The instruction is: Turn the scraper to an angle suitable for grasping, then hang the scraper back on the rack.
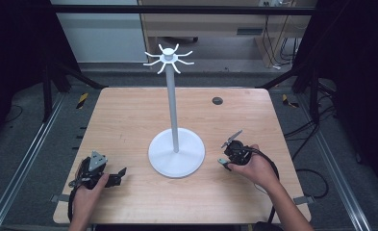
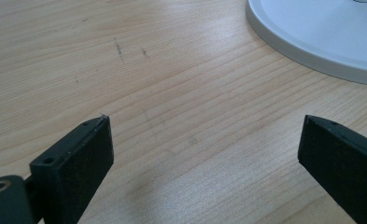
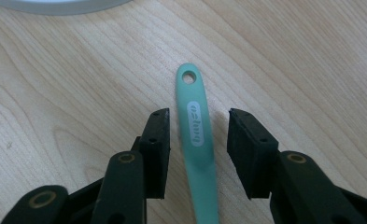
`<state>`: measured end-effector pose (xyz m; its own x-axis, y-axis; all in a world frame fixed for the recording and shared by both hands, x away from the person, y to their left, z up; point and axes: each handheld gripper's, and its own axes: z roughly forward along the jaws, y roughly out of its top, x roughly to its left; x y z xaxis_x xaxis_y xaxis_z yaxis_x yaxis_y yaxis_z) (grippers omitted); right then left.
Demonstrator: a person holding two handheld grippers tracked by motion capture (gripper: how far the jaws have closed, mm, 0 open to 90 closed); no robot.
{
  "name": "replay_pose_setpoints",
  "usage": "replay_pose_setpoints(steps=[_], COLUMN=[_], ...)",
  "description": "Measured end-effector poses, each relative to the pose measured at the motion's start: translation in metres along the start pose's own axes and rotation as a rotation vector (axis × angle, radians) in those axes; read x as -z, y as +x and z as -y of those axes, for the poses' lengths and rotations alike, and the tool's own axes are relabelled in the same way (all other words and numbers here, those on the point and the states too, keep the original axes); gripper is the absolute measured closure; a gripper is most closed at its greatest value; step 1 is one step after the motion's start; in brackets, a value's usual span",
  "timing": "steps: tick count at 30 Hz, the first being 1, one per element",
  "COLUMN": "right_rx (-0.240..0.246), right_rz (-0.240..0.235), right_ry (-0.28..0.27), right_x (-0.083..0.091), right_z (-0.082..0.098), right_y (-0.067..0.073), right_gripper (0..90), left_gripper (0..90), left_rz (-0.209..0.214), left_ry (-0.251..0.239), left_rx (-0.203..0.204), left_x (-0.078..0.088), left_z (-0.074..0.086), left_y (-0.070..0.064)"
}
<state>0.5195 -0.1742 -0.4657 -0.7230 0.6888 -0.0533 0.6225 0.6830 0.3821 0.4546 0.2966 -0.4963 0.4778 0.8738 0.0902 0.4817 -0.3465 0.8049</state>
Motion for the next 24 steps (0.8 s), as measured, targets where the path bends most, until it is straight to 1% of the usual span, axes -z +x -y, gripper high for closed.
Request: replay_pose_setpoints(steps=[2, 3, 5, 7, 9, 10, 16, 17, 19, 20, 22, 23, 24], right_rx=[0.008, 0.003, 0.01, 0.005, 0.012, 0.003, 0.015, 0.003, 0.004, 0.014, 0.005, 0.019, 0.022], right_rz=[0.0, -0.003, 0.0, -0.007, -0.011, -0.012, -0.022, -0.02, -0.022, -0.025, -0.029, -0.029, -0.031], right_ry=[0.007, 0.014, 0.019, 0.025, 0.032, 0.039, 0.048, 0.055, 0.054, 0.053, 0.06, 0.061, 0.064], right_x=[-0.0011, -0.0014, -0.0021, -0.0029, -0.0047, -0.0053, -0.0071, -0.0068, -0.0065, -0.0054, -0.0048, -0.0048, -0.0047], right_z=[-0.0009, -0.0014, -0.0027, -0.0035, -0.0039, -0.0039, -0.0052, -0.0056, -0.0061, -0.0076, -0.0088, -0.0094, -0.0103], right_y=[-0.0003, 0.0001, -0.0006, -0.0001, 0.0001, 0.001, -0.0009, -0.0004, -0.0008, -0.0021, -0.0015, -0.0025, -0.0028], right_gripper=[61.6, 61.7, 62.4, 62.9, 63.0, 63.0, 64.5, 65.0, 65.7, 67.0, 67.6, 67.7, 68.4], left_gripper=[2.9, 2.9, 2.9, 2.9, 2.9, 2.9, 2.9, 2.9, 2.9, 2.9, 2.9, 2.9, 2.9], left_rz=[-0.001, 0.0, 0.0, 0.0, 0.0, 0.0, 0.001, 0.001, 0.001, 0.001, 0.001, 0.001, 0.002], left_ry=[0.003, -0.003, 0.0, 0.004, 0.002, 0.001, 0.004, 0.003, -0.003, -0.001, 0.0, 0.0, -0.001], left_rx=[-0.004, 0.0, -0.001, -0.005, -0.005, -0.005, -0.006, -0.006, -0.002, -0.004, -0.005, -0.005, -0.004], left_x=[0.0003, -0.0001, -0.0003, 0.0004, 0.0005, 0.0004, 0.0004, 0.0005, 0.0003, 0.0002, 0.0001, 0.0001, 0.0], left_z=[-0.0002, -0.0002, -0.0001, -0.0002, -0.0003, -0.0002, -0.0002, -0.0002, -0.0003, -0.0003, -0.0002, -0.0002, -0.0002], left_y=[0.0, -0.0005, -0.0005, -0.0003, -0.0004, -0.0004, -0.0002, -0.0003, -0.0007, -0.0008, -0.0009, -0.0009, -0.0009])
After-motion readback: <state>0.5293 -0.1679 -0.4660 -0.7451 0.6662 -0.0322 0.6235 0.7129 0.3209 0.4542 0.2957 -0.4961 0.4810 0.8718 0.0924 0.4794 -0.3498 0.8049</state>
